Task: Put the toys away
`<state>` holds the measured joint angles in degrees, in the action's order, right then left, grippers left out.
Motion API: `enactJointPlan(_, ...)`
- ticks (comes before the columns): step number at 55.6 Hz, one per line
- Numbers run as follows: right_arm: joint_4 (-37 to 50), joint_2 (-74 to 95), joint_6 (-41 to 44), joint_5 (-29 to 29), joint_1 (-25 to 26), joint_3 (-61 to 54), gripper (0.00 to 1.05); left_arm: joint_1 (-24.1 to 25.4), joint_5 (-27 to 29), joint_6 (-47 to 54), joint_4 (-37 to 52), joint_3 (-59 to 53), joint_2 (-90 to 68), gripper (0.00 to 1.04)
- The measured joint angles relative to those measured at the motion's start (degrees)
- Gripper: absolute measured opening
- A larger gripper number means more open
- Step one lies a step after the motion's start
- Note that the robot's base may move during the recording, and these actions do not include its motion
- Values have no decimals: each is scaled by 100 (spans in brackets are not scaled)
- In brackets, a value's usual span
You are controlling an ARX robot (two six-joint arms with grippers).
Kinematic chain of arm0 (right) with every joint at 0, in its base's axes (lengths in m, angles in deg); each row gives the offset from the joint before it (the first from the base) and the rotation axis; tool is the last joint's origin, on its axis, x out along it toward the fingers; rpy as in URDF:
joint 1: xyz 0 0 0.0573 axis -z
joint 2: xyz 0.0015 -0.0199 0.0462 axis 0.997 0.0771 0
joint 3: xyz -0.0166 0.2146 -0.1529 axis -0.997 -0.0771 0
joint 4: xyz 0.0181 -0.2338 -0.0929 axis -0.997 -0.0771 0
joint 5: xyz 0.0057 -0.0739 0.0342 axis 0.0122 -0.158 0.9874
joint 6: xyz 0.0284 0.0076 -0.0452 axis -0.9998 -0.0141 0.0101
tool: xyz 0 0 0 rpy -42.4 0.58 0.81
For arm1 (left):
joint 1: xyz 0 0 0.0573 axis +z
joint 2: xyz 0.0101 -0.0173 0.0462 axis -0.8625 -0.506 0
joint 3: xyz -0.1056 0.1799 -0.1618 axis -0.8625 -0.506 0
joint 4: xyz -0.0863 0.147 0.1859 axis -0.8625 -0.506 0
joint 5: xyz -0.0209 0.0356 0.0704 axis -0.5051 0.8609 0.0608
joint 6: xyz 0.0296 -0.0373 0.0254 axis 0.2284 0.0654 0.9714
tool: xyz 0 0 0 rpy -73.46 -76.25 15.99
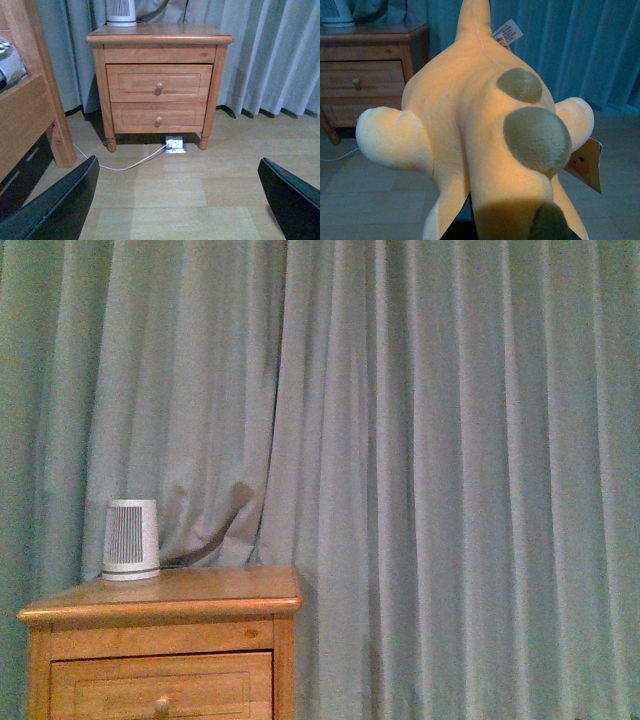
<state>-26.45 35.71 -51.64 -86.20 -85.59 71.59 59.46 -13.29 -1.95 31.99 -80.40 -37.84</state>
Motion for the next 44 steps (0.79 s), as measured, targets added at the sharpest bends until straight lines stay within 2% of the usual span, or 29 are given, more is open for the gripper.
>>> enactJointPlan(44, 0, 2, 0, 46, -2, 0, 6, 4, 20, 2, 0, 0, -2, 98)
